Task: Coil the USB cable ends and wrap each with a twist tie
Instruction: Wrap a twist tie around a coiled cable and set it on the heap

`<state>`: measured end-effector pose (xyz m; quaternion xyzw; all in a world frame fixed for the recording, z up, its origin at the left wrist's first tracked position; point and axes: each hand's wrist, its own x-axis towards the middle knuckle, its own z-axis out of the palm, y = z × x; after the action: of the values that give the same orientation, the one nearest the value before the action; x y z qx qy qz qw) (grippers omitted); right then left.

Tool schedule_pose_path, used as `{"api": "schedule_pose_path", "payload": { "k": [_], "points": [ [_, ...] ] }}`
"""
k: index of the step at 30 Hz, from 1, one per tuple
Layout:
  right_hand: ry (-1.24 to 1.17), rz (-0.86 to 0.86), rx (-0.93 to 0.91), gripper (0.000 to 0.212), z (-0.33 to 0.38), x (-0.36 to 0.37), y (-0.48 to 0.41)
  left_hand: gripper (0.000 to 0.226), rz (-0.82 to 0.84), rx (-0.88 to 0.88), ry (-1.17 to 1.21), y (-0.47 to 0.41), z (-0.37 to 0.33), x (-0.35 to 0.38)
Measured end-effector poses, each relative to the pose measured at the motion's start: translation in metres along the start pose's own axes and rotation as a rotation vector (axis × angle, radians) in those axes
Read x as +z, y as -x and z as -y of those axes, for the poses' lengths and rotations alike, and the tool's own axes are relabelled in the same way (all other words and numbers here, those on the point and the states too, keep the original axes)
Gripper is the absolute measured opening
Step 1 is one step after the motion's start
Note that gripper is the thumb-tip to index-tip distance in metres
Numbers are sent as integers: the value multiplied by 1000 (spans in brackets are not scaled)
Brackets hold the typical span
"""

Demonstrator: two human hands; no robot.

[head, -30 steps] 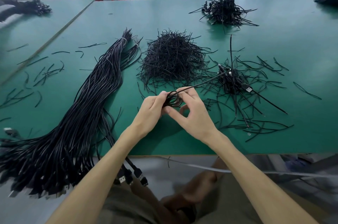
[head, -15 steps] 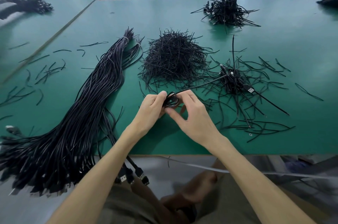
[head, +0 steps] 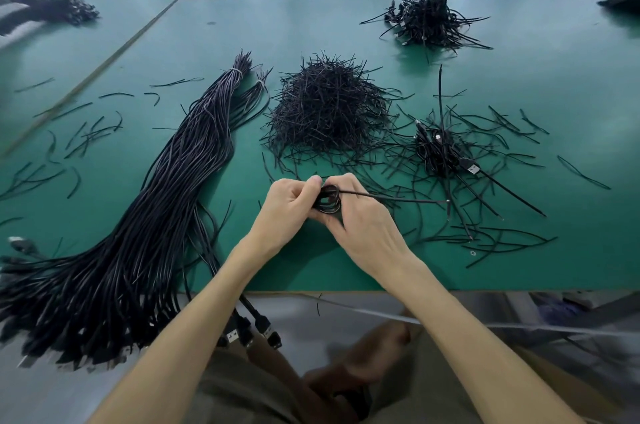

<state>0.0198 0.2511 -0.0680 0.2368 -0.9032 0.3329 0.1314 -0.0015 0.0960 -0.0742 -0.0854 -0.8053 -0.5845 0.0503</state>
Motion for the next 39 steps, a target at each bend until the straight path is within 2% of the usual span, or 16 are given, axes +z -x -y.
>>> {"api": "schedule_pose_path", "payload": {
  "k": [4,9,17,27,29,32,34,39],
  "points": [
    [62,-3,-41,48,1,-2,0,58,-11,2,13,0,3,1],
    [39,18,-73,11,-4,0,1,54,-9,-17,-10,0,4,0],
    [-124,16,-78,11,-7,-2,1,53,-3,-29,22,-1,5,1],
    [-339,-32,105,7,-20,-1,-8,74,1,49,-125,0,0,6],
    [-373,-48,146,8,-21,-2,-8,65,4,97,-167,1,1,7],
    [-444,-96,204,12,-21,-3,-10,37,-13,206,-251,1,2,6],
    [-485,-132,232,13,-22,-4,-11,25,-14,272,-300,-1,2,6],
    [-532,-100,245,16,-23,-4,-11,30,29,370,-361,-1,7,6]
  ]
}}
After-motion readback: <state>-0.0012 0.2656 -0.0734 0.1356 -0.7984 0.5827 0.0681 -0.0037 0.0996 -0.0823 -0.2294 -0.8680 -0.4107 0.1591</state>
